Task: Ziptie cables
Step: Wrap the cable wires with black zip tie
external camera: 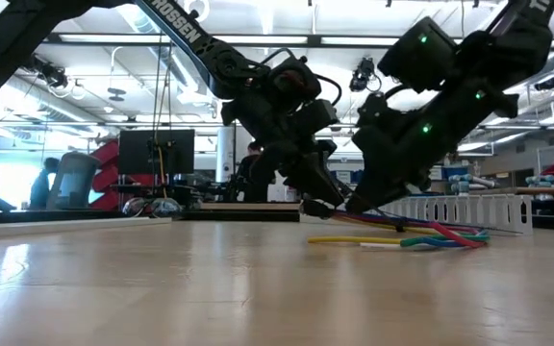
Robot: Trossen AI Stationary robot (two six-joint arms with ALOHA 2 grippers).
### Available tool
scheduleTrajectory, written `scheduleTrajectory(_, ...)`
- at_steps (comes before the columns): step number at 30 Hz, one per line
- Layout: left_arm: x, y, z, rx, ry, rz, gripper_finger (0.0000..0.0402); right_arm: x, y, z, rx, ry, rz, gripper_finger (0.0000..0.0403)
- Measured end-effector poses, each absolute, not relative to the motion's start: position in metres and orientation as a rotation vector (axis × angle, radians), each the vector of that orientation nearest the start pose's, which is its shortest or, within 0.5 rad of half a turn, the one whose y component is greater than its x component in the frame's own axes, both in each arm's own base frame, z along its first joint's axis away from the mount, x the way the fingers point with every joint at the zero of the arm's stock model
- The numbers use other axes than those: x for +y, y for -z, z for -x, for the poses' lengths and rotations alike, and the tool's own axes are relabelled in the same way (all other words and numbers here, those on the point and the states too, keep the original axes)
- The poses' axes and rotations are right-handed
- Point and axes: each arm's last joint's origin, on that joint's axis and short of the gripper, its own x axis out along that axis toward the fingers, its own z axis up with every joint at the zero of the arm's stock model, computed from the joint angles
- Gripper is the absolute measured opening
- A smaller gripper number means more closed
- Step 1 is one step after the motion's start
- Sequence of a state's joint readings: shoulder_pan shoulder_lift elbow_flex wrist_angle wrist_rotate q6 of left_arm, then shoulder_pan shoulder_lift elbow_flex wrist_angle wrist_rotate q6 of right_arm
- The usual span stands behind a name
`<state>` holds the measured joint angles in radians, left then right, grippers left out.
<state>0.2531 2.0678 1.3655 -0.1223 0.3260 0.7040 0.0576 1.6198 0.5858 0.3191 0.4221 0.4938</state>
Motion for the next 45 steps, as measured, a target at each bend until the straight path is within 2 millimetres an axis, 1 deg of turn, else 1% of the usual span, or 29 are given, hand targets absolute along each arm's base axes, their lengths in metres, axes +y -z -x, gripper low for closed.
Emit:
scheduleTrajectory(3,0.1,-0.153,-0.425,0.719,0.338,-0.432,0.0033,0.0,-0.126,-0.281,0.597,0.501,-0.315,0.0087)
scheduleTrajectory(5,0.1,-0.154,-0.426,0.712,0.335,-0.435,0.0033,-0.002,-0.125,-0.281,0.6,0.502,-0.31,0.0074)
scheduleTrajectory(9,0.101,-0.155,-0.426,0.702,0.33,-0.439,0.0033,-0.004,-0.125,-0.281,0.619,0.474,-0.283,0.0015)
scheduleTrajectory(10,0.101,-0.155,-0.426,0.701,0.33,-0.439,0.0033,-0.004,-0.125,-0.282,0.62,0.47,-0.267,0.0009)
scheduleTrajectory(16,0.102,-0.155,-0.426,0.7,0.327,-0.439,0.0033,0.001,-0.125,-0.281,0.623,0.461,-0.255,0.0001)
scheduleTrajectory(25,0.109,-0.155,-0.424,0.7,0.315,-0.43,0.0033,0.024,-0.123,-0.277,0.646,0.444,-0.281,0.0001)
scheduleTrajectory(30,0.118,-0.155,-0.422,0.706,0.287,-0.427,0.0033,0.037,-0.122,-0.274,0.652,0.436,-0.299,0.0001)
scheduleTrajectory(35,0.126,-0.155,-0.42,0.716,0.26,-0.425,0.0033,0.044,-0.121,-0.272,0.652,0.439,-0.299,0.0001)
scheduleTrajectory(41,0.126,-0.154,-0.419,0.726,0.261,-0.421,0.0033,0.05,-0.12,-0.27,0.651,0.446,-0.314,0.0)
scheduleTrajectory(45,0.128,-0.148,-0.415,0.753,0.24,-0.423,0.0033,0.058,-0.117,-0.264,0.683,0.468,-0.332,0.0)
